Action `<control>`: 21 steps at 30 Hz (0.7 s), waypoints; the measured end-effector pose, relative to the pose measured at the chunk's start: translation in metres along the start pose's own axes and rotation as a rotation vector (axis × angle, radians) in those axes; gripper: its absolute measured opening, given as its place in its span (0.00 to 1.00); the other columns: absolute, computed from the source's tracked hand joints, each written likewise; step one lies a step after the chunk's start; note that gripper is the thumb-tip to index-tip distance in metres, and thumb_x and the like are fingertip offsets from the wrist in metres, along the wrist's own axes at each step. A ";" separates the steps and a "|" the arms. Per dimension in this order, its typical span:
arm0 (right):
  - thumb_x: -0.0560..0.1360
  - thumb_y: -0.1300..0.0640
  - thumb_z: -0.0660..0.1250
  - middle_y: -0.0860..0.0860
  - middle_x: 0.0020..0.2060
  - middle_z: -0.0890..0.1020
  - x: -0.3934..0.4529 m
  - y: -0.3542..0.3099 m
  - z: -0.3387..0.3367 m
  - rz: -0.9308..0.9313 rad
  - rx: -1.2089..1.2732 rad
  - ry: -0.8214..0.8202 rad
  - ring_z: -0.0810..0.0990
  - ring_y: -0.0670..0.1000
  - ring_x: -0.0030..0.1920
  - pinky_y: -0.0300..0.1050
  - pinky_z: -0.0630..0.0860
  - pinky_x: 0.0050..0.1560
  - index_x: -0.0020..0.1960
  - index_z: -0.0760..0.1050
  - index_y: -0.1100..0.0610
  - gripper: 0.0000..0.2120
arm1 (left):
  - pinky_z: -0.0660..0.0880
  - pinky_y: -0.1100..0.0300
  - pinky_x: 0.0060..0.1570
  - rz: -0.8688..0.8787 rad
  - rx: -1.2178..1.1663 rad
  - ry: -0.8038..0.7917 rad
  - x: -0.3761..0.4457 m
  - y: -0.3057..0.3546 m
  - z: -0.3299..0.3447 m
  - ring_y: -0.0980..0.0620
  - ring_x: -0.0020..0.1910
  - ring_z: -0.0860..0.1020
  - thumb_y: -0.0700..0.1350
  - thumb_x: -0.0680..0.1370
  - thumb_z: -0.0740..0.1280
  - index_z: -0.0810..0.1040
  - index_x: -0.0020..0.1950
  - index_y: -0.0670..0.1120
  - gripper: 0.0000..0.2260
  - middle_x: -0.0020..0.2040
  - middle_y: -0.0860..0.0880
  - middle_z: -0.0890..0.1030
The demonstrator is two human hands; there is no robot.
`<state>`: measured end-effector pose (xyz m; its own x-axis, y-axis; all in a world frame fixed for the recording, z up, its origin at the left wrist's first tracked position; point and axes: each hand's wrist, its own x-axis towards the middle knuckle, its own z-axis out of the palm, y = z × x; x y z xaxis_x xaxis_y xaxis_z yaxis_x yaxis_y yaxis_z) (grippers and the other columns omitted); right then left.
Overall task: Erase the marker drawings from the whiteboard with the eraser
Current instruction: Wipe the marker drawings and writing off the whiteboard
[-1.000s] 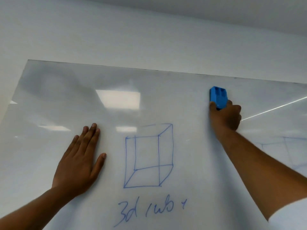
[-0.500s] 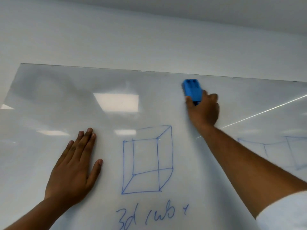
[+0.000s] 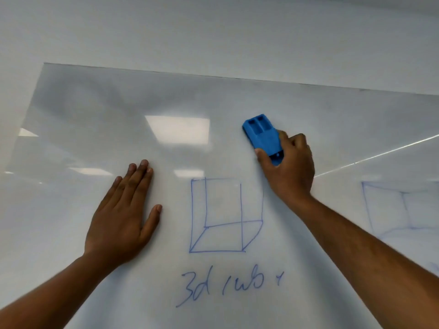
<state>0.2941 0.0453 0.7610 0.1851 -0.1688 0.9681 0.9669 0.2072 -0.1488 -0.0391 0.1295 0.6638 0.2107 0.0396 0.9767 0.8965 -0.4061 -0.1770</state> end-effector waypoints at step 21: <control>0.75 0.35 0.67 0.50 0.53 0.75 -0.093 -0.045 0.003 -0.730 0.074 -0.342 0.75 0.52 0.50 0.48 0.78 0.40 0.71 0.74 0.52 0.31 | 0.46 0.58 0.87 0.028 0.025 -0.031 -0.057 -0.015 0.003 0.49 0.88 0.52 0.58 0.85 0.54 0.55 0.89 0.43 0.35 0.89 0.48 0.54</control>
<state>0.2332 0.0545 0.6782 -0.5635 0.0153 0.8260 0.8070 0.2241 0.5464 -0.0635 0.1365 0.6101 0.2477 0.0570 0.9672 0.8995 -0.3844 -0.2077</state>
